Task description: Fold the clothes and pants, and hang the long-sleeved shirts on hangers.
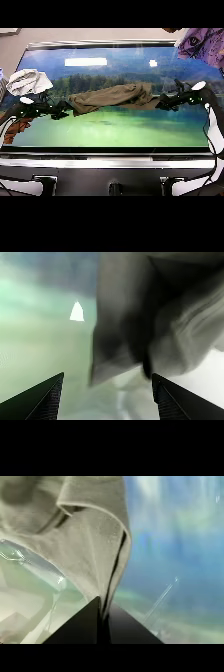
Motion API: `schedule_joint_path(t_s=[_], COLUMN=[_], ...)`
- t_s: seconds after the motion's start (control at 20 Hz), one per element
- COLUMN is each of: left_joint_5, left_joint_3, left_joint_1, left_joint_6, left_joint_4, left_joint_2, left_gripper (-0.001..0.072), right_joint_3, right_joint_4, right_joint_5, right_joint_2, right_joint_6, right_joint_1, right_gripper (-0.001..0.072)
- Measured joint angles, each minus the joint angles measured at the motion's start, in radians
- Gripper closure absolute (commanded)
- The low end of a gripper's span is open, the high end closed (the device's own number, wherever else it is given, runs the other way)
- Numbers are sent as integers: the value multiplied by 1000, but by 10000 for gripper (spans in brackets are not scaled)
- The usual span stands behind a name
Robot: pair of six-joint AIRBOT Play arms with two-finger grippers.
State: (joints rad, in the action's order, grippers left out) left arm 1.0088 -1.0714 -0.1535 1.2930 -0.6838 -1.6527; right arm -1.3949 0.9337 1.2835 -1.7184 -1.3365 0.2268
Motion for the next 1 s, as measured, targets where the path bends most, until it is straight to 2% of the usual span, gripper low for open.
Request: schedule_joint_path(t_s=[0.15, 0.3, 0.75, 1.0], left_joint_5=[-18, -56, -48, 74], left_joint_3=[-5, -6, -57, -376], left_joint_1=[19, 35, 58, 27], left_joint_6=[-4, -10, -14, -10], left_joint_4=[18, 0, -2, 0], left_joint_2=[-24, -39, -13, 104], left_gripper=[133, 691, 695, 694], right_joint_3=[0, 0, -12, -223], right_joint_4=[0, 0, -20, -84], right_joint_5=[1, 2, 0, -18], right_joint_2=[30, 55, 138, 222], right_joint_6=[-3, -3, -7, -80], right_joint_1=[0, 0, 0, 0], right_gripper=[683, 683, 685, 685])
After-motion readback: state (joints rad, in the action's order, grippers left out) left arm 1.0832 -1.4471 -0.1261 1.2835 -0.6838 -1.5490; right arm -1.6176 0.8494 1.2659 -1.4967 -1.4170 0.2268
